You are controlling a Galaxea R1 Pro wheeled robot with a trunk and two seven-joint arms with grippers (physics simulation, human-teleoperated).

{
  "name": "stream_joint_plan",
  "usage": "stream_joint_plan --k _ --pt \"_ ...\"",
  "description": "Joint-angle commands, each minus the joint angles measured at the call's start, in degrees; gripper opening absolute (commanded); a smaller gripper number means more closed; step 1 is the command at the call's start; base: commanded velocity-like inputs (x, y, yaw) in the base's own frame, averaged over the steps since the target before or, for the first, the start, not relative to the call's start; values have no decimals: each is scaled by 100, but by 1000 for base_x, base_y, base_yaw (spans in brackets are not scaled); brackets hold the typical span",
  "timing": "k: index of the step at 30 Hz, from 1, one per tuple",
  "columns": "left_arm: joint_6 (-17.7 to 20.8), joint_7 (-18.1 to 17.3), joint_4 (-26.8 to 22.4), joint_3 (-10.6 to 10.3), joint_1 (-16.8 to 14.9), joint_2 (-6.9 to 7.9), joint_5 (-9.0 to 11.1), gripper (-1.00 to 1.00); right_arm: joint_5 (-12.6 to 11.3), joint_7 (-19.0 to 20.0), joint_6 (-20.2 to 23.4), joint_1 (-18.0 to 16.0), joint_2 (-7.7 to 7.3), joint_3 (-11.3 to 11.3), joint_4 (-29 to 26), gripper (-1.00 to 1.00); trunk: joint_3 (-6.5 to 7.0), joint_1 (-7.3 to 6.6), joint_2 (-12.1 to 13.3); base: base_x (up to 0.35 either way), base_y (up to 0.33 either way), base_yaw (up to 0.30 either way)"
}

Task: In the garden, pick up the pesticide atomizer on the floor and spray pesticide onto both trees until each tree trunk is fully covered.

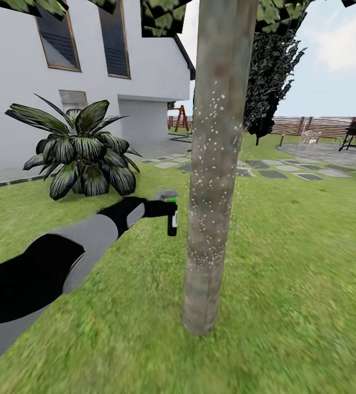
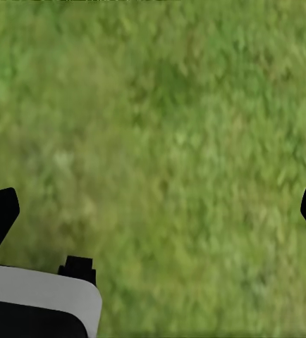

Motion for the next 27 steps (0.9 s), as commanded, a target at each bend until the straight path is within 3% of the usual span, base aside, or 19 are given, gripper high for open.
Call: stream_joint_plan --k 1,7,8,9,10,14,21,24,27 --pt "-138 -1 1 30 58 -1 1 -100 1 0 0 0 0 0 0 100 1 0 -1 0 0 0" --pt "-450 -4 6 35 509 -1 -110 -100 0 -1 1 1 -6 0 0 100 1 0 -1 0 0 0" --pt "-455 -3 6 35 553 -1 -203 -100 0 -2 0 0 -7 0 0 100 1 0 -1 0 0 0" --pt "-496 2 6 37 680 -1 -462 -100 2 -1 -1 -1 -8 0 0 100 1 0 -1 0 0 0" --pt "-599 4 6 39 759 -1 -577 -100 2 -2 -1 -1 -8 0 0 100 1 0 -1 0 0 0" --pt "-1137 8 21 51 1192 -1 -767 -100 2 -2 -1 -1 -9 0 0 100 1 0 -1 0 0 0" --pt "-1651 28 23 67 2068 -1 -790 -100 -1 -4 -8 1 -9 2 -4 100 1 0 -1 0 0 0" --pt "-2082 32 23 70 2526 -1 -790 -100 -5 0 -5 2 -2 7 -8 100 1 0 -1 0 0 0" --pt "-2325 32 23 70 2743 -1 -790 -100 -5 0 -10 0 -1 8 -15 100 1 0 -1 0 0 0"
